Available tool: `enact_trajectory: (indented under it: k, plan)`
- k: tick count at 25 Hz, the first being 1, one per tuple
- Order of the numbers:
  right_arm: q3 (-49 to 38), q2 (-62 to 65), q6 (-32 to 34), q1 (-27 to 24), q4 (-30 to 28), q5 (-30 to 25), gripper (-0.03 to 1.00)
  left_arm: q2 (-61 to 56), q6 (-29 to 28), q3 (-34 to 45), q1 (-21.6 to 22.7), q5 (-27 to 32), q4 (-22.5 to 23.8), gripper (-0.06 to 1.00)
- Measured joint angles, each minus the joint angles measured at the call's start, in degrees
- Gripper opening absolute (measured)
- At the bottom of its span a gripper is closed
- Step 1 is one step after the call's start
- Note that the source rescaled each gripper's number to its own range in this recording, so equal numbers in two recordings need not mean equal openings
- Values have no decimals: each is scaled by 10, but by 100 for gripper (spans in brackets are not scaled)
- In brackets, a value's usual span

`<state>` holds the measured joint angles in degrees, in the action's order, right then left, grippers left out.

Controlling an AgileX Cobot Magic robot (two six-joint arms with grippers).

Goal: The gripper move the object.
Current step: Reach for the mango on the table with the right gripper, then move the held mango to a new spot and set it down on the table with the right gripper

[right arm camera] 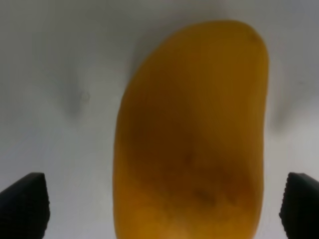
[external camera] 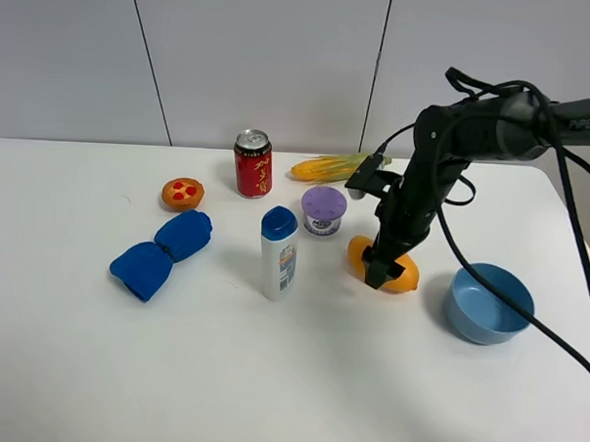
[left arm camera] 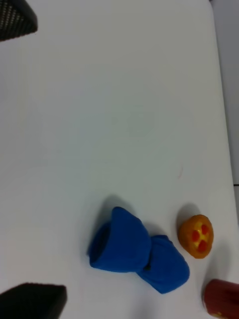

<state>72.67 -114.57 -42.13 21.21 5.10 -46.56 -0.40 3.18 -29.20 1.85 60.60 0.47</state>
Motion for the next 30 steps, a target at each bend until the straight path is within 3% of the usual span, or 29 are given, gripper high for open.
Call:
enact_trajectory:
  k: [13, 14, 15, 18, 30]
  plan:
    - [1, -39, 4, 0, -1, 31, 87, 0, 0, 0, 0, 0, 0, 100]
    - [1, -41, 7, 0, -1, 32, 79, 0, 0, 0, 0, 0, 0, 100]
    - [1, -41, 9, 0, -2, 32, 65, 0, 0, 0, 0, 0, 0, 100]
    - [1, -41, 16, 0, -10, 32, 0, 0, 0, 0, 0, 0, 0, 100]
    - [1, 2, 49, 0, -11, 22, 3, 0, 0, 0, 0, 0, 0, 100]
